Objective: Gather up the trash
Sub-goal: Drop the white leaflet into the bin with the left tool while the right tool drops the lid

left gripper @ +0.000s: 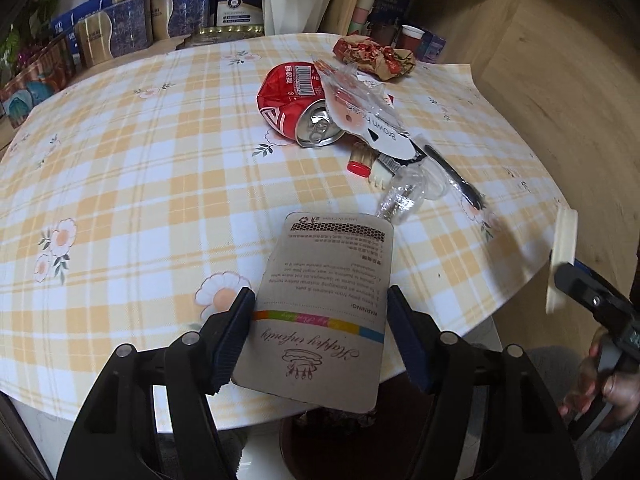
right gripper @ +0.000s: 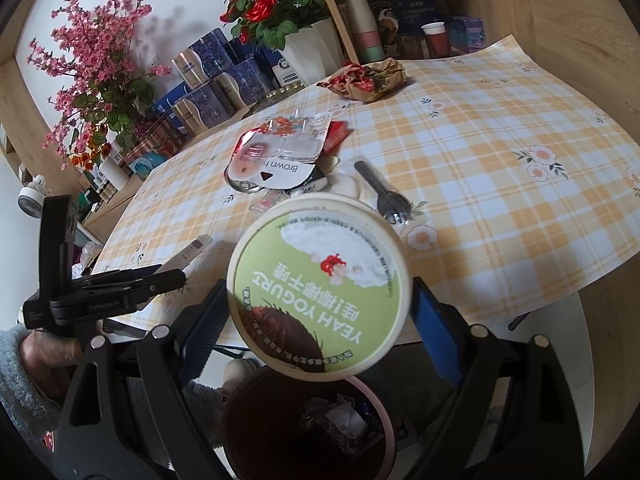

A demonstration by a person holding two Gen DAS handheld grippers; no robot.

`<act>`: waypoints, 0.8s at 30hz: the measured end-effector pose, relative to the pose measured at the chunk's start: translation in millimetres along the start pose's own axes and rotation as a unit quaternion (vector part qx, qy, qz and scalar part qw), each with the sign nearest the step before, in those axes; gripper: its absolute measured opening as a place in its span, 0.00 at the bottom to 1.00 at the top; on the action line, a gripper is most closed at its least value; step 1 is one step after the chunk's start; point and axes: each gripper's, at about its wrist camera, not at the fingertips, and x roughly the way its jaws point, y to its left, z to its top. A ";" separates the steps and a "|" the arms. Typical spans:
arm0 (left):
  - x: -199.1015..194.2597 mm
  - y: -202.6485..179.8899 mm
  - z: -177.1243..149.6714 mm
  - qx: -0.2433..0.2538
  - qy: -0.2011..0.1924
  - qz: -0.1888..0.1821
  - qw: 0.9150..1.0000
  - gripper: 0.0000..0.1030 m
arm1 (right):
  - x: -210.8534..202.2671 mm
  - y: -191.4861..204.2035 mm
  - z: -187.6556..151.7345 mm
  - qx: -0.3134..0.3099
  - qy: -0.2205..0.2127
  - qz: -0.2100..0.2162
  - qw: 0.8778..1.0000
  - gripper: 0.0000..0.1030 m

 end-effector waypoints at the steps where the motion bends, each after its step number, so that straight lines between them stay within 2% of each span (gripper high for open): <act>1: -3.6 -0.5 -2.1 0.001 -0.002 -0.006 1.000 0.64 | -0.7 1.1 -0.4 0.000 0.000 0.001 1.000 0.84; 6: -23.0 -7.6 -18.2 0.016 -0.007 -0.050 0.999 0.64 | -6.7 7.3 -1.7 -0.007 -0.002 0.001 1.000 0.84; 12: -36.1 -20.1 -42.1 0.031 0.000 -0.082 0.996 0.64 | -15.1 10.9 -6.4 -0.007 -0.004 0.000 1.000 0.84; 19: -34.8 -37.6 -72.6 0.062 0.050 -0.127 0.989 0.64 | -20.0 11.9 -10.2 -0.007 -0.004 0.000 1.000 0.84; 24: -24.8 -51.9 -89.1 0.093 0.084 -0.131 0.983 0.65 | -26.1 12.8 -12.3 -0.007 -0.008 0.002 1.000 0.84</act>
